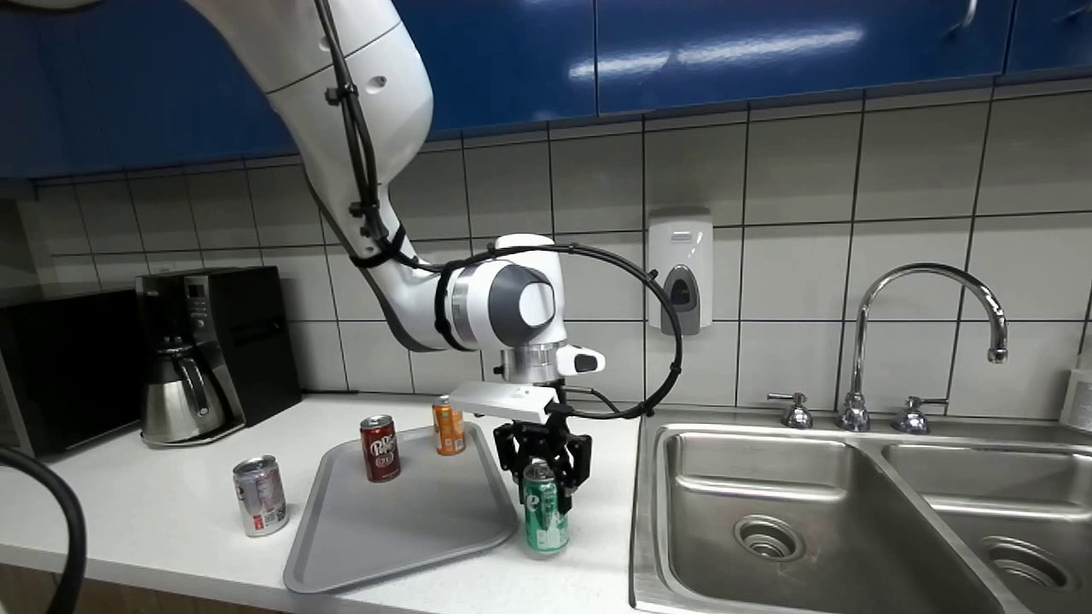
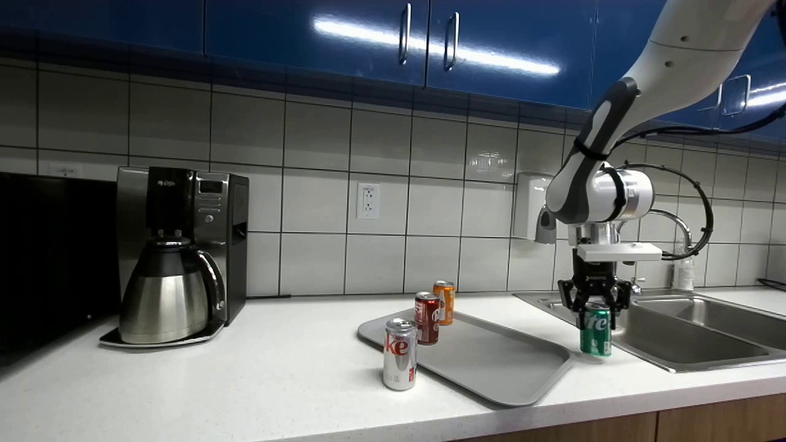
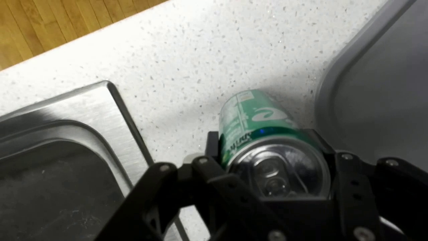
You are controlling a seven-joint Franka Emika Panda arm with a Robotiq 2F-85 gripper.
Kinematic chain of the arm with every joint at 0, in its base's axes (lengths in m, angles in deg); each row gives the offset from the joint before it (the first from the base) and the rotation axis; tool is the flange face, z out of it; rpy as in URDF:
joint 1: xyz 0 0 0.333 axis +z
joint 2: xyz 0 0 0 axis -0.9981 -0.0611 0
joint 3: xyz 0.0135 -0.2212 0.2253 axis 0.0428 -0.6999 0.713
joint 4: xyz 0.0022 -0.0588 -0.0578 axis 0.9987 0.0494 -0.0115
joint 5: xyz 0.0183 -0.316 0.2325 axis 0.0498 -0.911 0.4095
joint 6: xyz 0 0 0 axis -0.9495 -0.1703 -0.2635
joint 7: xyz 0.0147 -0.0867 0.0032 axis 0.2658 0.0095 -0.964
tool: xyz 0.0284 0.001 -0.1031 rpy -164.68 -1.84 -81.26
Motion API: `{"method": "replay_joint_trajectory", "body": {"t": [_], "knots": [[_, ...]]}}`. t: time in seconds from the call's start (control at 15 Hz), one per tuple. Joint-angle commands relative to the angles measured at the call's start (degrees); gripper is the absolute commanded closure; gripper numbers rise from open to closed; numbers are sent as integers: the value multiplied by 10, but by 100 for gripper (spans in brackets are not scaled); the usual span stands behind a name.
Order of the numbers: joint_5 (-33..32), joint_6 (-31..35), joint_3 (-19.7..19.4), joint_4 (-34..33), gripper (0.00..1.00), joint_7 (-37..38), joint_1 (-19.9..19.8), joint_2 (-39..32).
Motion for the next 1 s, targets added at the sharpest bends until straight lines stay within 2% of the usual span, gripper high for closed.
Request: {"method": "replay_joint_trajectory", "body": {"t": [0.0,0.2,0.27,0.4,0.53,0.93], "knots": [[-6,-1,4,-19,62,-18,-8,-16],[-5,1,5,-22,62,-23,-8,-21],[-3,-6,6,-24,19,-25,-7,-19],[3,-10,10,-20,5,-31,-6,-8],[3,-13,14,-17,0,-34,-2,5],[8,-17,39,-22,0,-48,12,58]]}}
